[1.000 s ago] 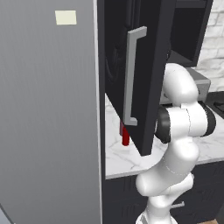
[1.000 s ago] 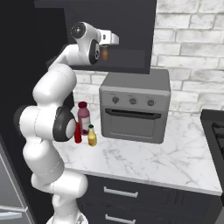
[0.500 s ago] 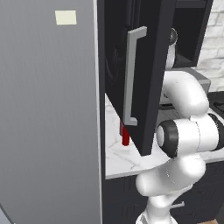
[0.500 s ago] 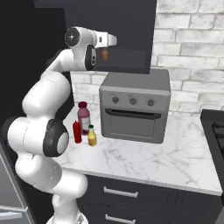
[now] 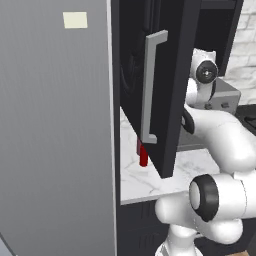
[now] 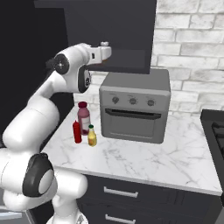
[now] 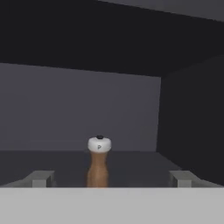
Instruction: There are various items on the counter. Only move the condiments/shakers into the cabinet.
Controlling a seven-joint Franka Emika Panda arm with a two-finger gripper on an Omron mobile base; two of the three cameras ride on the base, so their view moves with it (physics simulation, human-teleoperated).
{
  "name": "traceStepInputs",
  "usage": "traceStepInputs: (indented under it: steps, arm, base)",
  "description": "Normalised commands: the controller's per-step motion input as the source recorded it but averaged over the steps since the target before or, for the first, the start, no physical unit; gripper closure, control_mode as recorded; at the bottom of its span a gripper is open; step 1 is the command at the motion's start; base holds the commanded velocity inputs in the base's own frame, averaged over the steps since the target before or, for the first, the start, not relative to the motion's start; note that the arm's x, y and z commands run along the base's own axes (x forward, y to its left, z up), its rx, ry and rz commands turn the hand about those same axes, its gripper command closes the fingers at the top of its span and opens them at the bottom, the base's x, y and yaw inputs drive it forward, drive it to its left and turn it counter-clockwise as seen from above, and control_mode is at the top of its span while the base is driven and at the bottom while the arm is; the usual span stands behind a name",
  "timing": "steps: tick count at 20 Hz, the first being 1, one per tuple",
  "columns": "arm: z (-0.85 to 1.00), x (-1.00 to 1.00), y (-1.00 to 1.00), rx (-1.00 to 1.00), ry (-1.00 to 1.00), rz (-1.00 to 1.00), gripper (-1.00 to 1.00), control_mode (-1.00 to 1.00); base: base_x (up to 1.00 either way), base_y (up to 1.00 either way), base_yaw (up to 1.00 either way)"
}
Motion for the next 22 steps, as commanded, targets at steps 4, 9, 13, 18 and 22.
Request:
traceStepInputs:
  steps: [4, 9, 13, 18, 22]
  arm:
    - [0.0, -1.0, 0.0, 0.0, -0.2, 0.0, -1.0, -1.0]
    - [0.0, -1.0, 0.0, 0.03, -0.09, 0.0, -1.0, -1.0]
    - [0.04, -1.0, 0.0, 0.09, 0.02, -0.01, -1.0, -1.0]
    - [0.0, -1.0, -0.02, 0.12, 0.19, 0.0, -1.0, -1.0]
    - [0.0, -0.98, -0.04, 0.11, 0.38, 0.0, -1.0, -1.0]
  base:
    - [0.0, 0.0, 0.0]
    - [0.0, 0.0, 0.0]
    - [0.0, 0.0, 0.0]
    - [0.0, 0.0, 0.0]
    - [0.0, 0.0, 0.0]
